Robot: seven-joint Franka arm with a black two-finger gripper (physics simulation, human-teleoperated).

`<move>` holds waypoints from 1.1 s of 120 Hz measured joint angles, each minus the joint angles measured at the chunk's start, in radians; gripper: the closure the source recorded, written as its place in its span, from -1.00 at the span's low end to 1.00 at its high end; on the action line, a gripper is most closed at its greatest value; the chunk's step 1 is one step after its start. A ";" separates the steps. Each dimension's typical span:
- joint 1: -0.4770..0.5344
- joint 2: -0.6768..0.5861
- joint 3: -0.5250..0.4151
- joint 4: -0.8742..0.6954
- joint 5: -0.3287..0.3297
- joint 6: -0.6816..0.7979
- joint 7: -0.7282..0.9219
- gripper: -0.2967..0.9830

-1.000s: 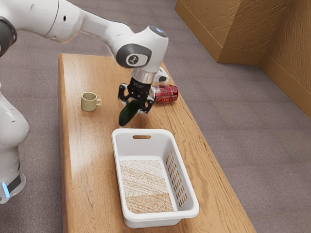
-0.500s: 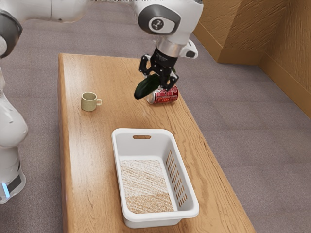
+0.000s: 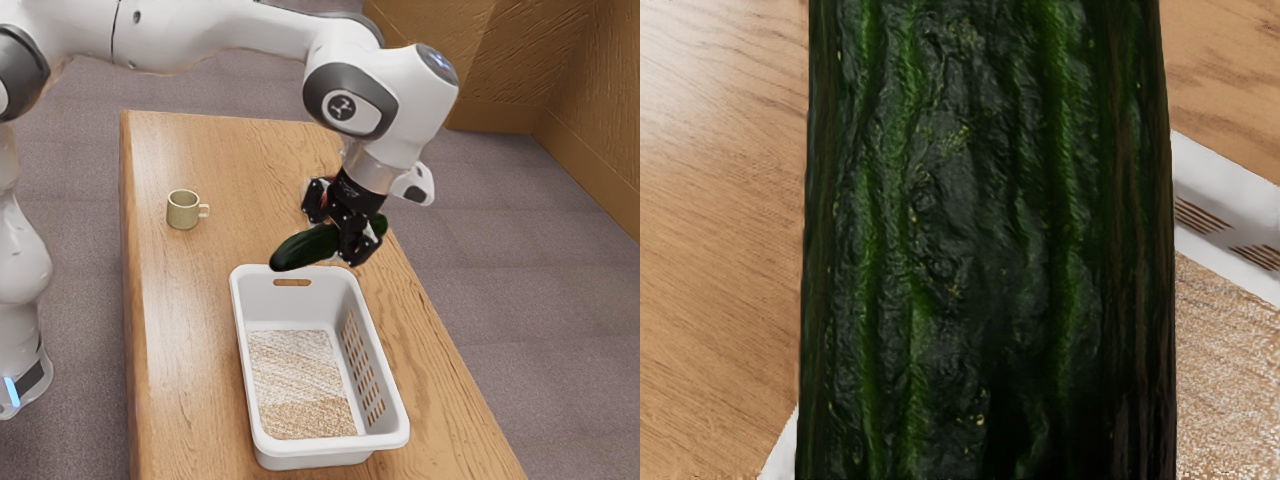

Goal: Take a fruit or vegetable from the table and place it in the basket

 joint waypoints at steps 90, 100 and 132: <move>-0.044 -0.063 -0.079 -0.125 -0.166 0.320 -0.321 0.23; -0.037 -0.071 -0.084 -0.130 -0.189 0.323 -0.368 0.23; -0.009 -0.074 -0.082 -0.164 -0.352 0.326 -0.557 0.23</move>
